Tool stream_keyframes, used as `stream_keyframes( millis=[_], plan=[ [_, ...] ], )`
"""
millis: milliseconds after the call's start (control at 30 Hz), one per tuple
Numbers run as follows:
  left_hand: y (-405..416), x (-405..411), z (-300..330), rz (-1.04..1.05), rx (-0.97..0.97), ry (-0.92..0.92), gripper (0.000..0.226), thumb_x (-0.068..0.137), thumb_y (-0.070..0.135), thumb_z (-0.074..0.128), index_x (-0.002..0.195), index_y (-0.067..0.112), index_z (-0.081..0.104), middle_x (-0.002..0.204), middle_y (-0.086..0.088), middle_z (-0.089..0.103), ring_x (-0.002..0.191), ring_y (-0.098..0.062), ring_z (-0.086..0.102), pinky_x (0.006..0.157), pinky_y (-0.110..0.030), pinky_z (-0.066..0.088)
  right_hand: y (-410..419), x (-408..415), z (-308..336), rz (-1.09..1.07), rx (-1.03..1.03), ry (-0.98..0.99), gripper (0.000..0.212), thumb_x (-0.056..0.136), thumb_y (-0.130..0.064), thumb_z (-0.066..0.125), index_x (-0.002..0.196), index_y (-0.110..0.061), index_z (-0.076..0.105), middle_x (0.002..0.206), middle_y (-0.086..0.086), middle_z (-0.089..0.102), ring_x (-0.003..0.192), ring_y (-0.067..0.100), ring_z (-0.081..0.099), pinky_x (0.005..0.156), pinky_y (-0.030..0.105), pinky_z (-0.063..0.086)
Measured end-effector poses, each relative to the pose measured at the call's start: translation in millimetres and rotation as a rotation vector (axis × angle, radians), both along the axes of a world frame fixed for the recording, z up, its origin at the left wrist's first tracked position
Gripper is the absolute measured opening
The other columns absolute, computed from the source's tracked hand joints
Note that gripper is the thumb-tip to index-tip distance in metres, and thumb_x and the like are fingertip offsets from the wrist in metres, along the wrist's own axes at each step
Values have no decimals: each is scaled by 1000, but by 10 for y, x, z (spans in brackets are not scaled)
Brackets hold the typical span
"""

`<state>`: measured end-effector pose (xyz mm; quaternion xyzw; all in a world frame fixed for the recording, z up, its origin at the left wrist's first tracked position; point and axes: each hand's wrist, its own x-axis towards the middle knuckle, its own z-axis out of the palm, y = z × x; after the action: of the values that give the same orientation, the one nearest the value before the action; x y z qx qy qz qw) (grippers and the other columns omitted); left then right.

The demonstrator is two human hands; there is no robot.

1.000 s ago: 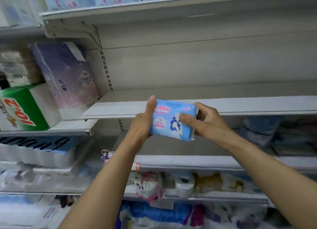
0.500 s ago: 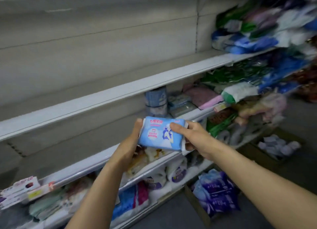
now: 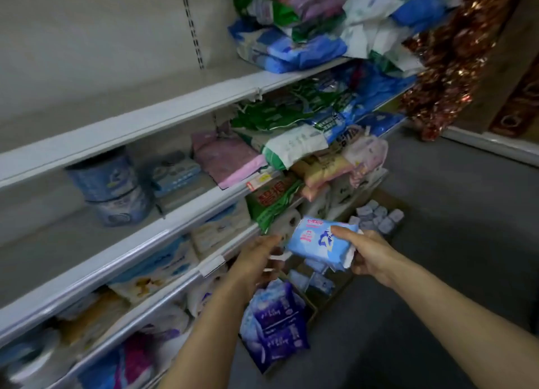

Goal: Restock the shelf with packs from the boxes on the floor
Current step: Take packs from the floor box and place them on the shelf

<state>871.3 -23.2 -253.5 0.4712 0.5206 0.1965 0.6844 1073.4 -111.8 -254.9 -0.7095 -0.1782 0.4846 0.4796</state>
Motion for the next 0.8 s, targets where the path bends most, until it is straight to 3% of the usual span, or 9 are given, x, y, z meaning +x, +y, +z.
stream_keyframes(
  millis=[200,367,433,633,800],
  plan=[
    [235,804,52,150,-112,-38,25,96,38,58,102,14,65,82,-1,69,64,-14,61,54,-24,45,376,835,-115,-121,-61,-65,27,81,-36,74,87,-12,63,71,8,64,52,20,51,49,23,35],
    [342,1132,62,241,-106,-82,25,97,33,58,111,14,66,92,-4,72,65,-14,63,64,-29,48,711,1302,-170,-125,-85,-88,45,88,-43,66,108,-3,59,92,16,65,68,26,61,59,37,56],
    [373,1216,54,280,-129,-110,20,98,31,57,108,15,65,89,-4,72,64,-15,61,63,-29,47,780,1405,-141,-117,-103,-114,41,94,-40,59,113,-4,55,87,11,61,70,25,60,60,37,55],
    [446,1271,197,446,-181,-291,18,99,30,52,100,17,63,90,-1,68,75,-14,58,67,-28,46,807,1422,128,-116,69,63,9,100,-23,51,101,-15,56,79,4,59,60,17,57,52,28,40],
    [445,1112,417,528,-123,-356,16,99,29,49,95,21,63,91,2,67,78,-12,57,71,-28,45,812,1273,425,-53,233,81,16,99,-18,52,88,-15,63,74,4,64,61,17,59,54,27,41]
  ],
)
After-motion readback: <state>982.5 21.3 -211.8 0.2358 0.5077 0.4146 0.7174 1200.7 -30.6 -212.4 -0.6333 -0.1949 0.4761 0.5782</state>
